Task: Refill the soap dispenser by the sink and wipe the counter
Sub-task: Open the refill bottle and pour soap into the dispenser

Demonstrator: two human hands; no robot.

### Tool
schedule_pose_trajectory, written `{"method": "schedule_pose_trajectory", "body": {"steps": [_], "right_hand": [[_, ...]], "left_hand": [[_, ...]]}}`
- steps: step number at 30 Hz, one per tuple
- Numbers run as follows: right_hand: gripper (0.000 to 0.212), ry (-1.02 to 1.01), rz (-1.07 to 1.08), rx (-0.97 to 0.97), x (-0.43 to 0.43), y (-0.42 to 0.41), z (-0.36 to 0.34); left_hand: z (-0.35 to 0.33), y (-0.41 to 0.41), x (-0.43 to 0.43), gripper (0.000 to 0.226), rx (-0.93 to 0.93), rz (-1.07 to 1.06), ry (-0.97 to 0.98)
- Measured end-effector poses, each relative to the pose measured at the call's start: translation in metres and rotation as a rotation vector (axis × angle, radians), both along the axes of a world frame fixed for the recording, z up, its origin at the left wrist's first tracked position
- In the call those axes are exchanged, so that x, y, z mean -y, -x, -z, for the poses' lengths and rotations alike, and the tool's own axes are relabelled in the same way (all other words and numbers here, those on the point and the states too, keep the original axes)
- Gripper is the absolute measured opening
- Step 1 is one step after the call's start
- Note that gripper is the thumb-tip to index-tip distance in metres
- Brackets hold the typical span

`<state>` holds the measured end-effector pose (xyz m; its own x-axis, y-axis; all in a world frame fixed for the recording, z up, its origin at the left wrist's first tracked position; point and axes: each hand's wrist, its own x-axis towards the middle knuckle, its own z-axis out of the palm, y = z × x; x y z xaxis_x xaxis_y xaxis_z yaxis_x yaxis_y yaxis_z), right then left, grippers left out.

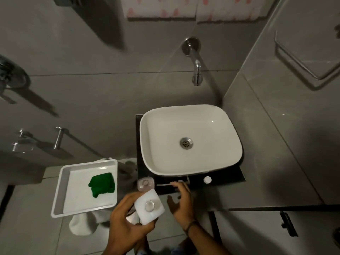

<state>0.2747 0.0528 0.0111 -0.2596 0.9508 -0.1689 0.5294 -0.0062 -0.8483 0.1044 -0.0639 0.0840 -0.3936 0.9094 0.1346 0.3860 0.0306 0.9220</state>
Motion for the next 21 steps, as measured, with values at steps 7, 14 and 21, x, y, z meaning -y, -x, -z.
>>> {"method": "schedule_pose_trajectory", "body": {"steps": [7,14,21], "right_hand": [[0.084,0.124,-0.153,-0.061,0.0,0.067,0.002],[0.084,0.142,-0.147,0.039,-0.003,0.092,0.013],[0.083,0.158,-0.151,0.056,-0.005,0.096,0.016]], "left_hand": [[0.012,0.068,0.036,0.069,-0.011,-0.077,0.036],[0.025,0.105,0.056,0.072,0.008,-0.168,0.108],[0.027,0.115,0.06,0.072,0.031,-0.194,0.116]]}}
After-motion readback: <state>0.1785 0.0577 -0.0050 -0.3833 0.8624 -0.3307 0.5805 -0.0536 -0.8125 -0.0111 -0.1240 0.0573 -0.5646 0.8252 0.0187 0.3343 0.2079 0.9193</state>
